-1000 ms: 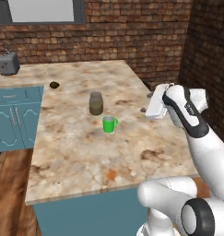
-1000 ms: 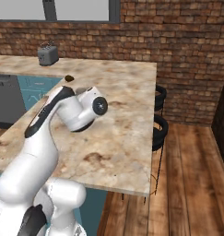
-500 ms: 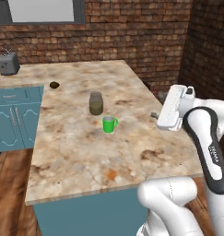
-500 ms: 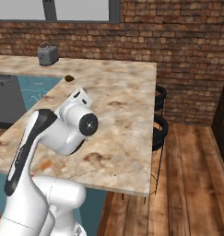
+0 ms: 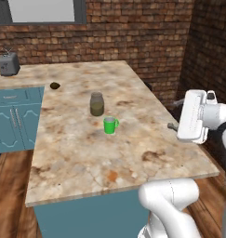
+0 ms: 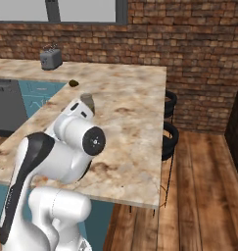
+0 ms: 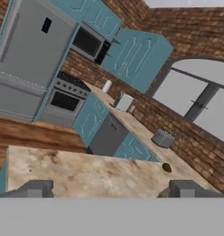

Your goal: Open the cabinet directly in front. Then move the liquor and the mug to the dining counter with the jar on it.

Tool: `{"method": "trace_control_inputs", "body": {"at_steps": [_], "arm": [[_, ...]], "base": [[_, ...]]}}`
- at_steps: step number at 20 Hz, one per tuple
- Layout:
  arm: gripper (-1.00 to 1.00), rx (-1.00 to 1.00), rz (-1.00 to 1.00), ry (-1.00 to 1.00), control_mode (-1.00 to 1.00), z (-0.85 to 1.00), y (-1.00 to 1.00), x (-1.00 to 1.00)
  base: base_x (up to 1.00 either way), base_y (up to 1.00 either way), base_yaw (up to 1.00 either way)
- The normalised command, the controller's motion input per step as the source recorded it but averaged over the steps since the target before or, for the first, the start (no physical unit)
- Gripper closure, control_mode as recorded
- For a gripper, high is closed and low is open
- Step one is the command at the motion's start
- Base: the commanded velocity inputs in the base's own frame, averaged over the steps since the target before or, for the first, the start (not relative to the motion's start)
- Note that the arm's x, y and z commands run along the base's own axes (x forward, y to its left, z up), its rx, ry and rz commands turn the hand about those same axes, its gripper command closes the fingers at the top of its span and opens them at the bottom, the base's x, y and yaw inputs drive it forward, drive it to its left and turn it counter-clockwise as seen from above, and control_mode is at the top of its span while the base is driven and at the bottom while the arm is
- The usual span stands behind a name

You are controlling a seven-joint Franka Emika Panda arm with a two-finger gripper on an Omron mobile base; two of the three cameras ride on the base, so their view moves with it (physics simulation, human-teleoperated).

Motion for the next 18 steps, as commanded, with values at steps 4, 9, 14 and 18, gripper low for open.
{"method": "trace_control_inputs", "body": {"at_steps": [4, 9, 14, 18], "arm": [[-1.0, 0.0, 0.1, -0.06, -1.0, 0.17, 0.0, -0.85], [-1.0, -0.01, 0.04, -0.11, -1.0, 0.01, 0.23, -0.59], [-1.0, -0.02, 0.01, -0.1, -1.0, -0.01, 0.31, -0.2], [-1.0, 0.0, 0.0, 0.0, 1.0, 0.0, 0.02, 0.0]], "base": [[0.0, 0.0, 0.0], [0.0, 0.0, 0.0], [0.0, 0.0, 0.0], [0.0, 0.0, 0.0]]}}
